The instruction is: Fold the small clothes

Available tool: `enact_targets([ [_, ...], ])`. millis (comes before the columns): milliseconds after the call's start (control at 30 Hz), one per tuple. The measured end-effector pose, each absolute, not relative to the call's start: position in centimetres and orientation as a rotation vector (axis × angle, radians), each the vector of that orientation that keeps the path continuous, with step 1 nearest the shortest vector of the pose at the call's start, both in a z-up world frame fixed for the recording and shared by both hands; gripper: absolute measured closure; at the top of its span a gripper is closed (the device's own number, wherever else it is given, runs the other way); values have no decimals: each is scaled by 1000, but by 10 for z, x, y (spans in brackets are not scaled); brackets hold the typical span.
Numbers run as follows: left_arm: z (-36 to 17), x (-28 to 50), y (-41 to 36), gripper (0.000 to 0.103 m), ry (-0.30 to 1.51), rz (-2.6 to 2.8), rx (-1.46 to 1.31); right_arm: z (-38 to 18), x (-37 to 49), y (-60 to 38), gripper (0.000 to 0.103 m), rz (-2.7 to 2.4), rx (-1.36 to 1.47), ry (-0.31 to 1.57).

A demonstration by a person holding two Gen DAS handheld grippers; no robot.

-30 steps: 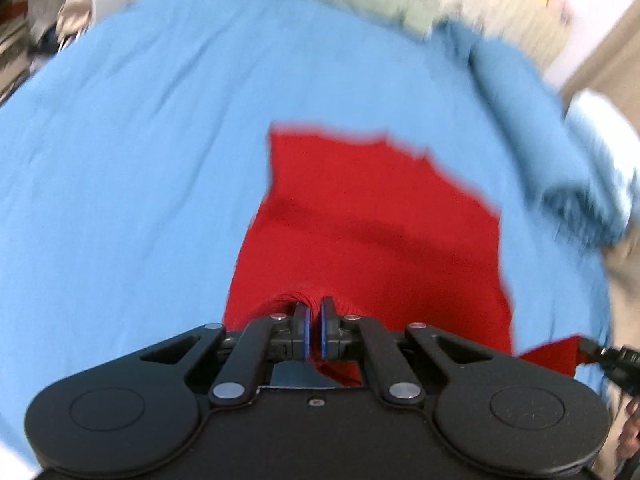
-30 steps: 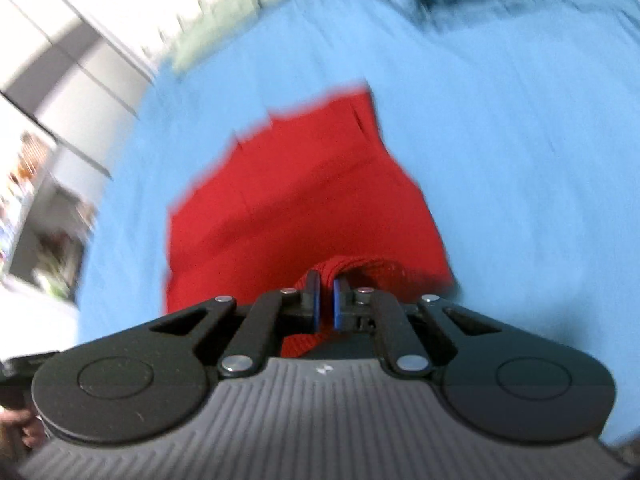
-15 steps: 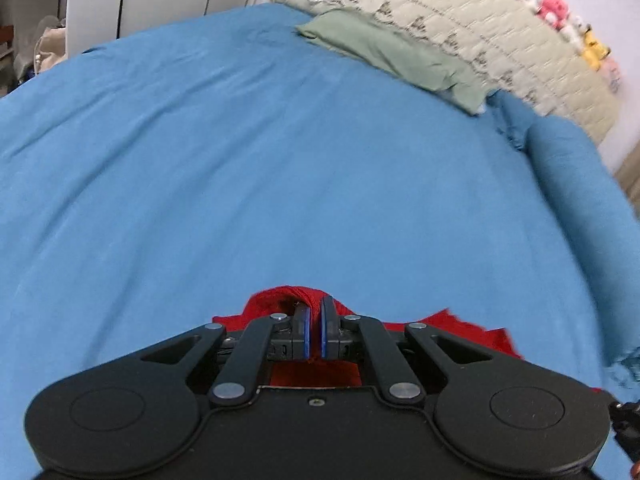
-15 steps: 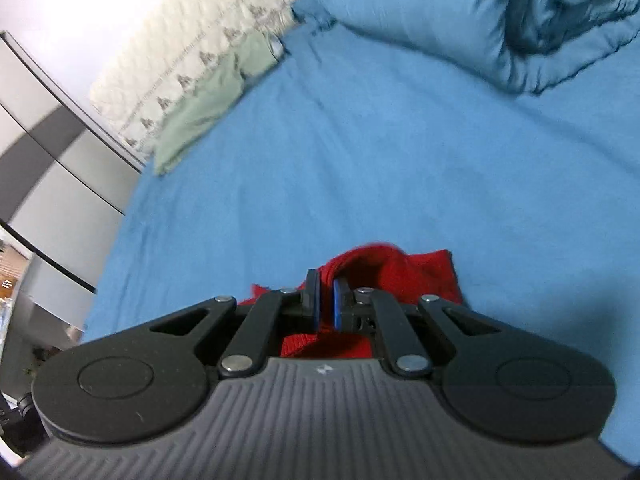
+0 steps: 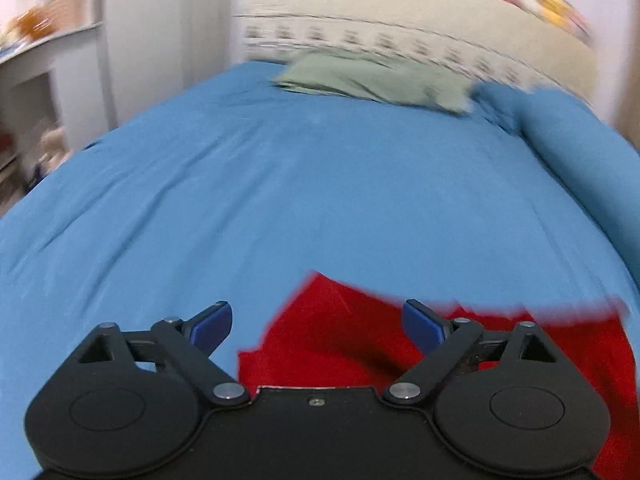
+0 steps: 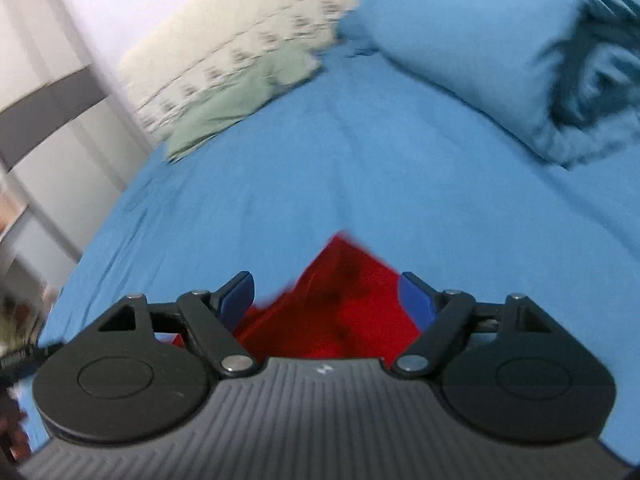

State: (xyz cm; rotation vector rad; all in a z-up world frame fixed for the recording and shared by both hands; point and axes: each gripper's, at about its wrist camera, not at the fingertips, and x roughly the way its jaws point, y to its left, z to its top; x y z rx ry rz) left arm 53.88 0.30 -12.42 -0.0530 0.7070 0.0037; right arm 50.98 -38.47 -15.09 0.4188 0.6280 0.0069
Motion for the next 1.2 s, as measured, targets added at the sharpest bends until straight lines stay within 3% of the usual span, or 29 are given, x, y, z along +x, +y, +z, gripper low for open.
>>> enact_targets([
  [267,-186,518,-27,9,866,-132,143,-200,503,-356,8,81,265,792],
  [400,-216,520,-8,6,946,-95,109,-215,495,-362,9,54,247,779],
  [700,-174,476,5,6,900,5,99,-176,477,-358,8,-41,205,714],
  [767,-161,462,-3,0,873,0,134,-163,457,-358,0,-74,248,695],
  [833,-154,449,-12,0,858,-15,153,-158,439,-352,0,-94,253,692],
  [1200,-166,401,-77,0,950,-147,161,-168,360,-328,0,-209,379,846],
])
